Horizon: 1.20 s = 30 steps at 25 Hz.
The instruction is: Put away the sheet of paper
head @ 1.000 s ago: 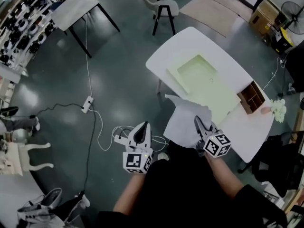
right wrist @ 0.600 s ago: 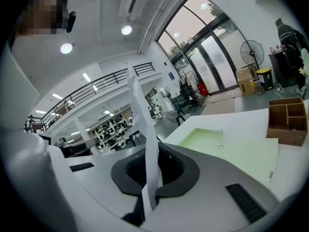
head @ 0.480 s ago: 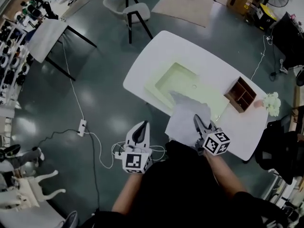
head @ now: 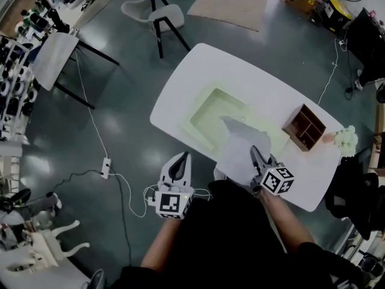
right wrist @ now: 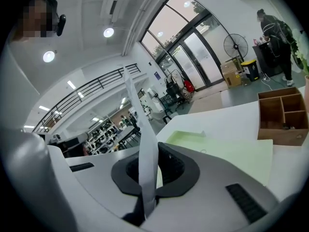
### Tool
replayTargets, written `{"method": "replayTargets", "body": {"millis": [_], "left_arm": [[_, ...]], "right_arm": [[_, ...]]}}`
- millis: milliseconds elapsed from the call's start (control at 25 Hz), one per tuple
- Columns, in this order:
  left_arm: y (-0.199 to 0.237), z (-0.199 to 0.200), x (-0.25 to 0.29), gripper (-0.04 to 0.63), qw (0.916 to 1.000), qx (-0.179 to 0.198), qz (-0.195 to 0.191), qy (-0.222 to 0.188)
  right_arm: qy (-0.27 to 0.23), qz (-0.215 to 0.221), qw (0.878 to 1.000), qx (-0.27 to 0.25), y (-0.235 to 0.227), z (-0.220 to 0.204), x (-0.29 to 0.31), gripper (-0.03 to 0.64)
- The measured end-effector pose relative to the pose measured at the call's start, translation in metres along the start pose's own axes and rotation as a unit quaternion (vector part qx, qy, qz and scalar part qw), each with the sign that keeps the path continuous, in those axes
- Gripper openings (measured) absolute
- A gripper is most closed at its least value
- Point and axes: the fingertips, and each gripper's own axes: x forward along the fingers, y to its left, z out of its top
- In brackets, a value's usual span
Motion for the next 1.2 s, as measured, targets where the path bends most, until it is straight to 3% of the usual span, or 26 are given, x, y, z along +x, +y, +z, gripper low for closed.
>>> {"method": "replayTargets", "body": {"millis": [200, 520, 840, 1200], "left_arm": [[-0.002, -0.003, 0.018, 0.003, 0.9999, -0.012, 0.003, 0.004], [-0.007, -0.012, 0.047, 0.003, 0.9993, -0.033, -0.008, 0.015], [-0.015, -0.009, 0.082, 0.003, 0.9977, -0.024, -0.055, 0.031], [0.005, -0.018, 0.116, 0.003, 0.9947, -0.014, -0.077, 0.067]], "right_arm": [[-0.007, -0.008, 1.000, 0.010, -0.023, 0.005, 0.009, -0.002], [-0.006, -0.036, 0.997, 0.068, -0.055, -0.013, 0.023, -0.002], [-0.001, -0.062, 0.994, 0.094, -0.077, -0.020, 0.047, -0.002], [0.022, -0.079, 0.988, 0.127, -0.103, -0.041, 0.084, -0.002]]}}
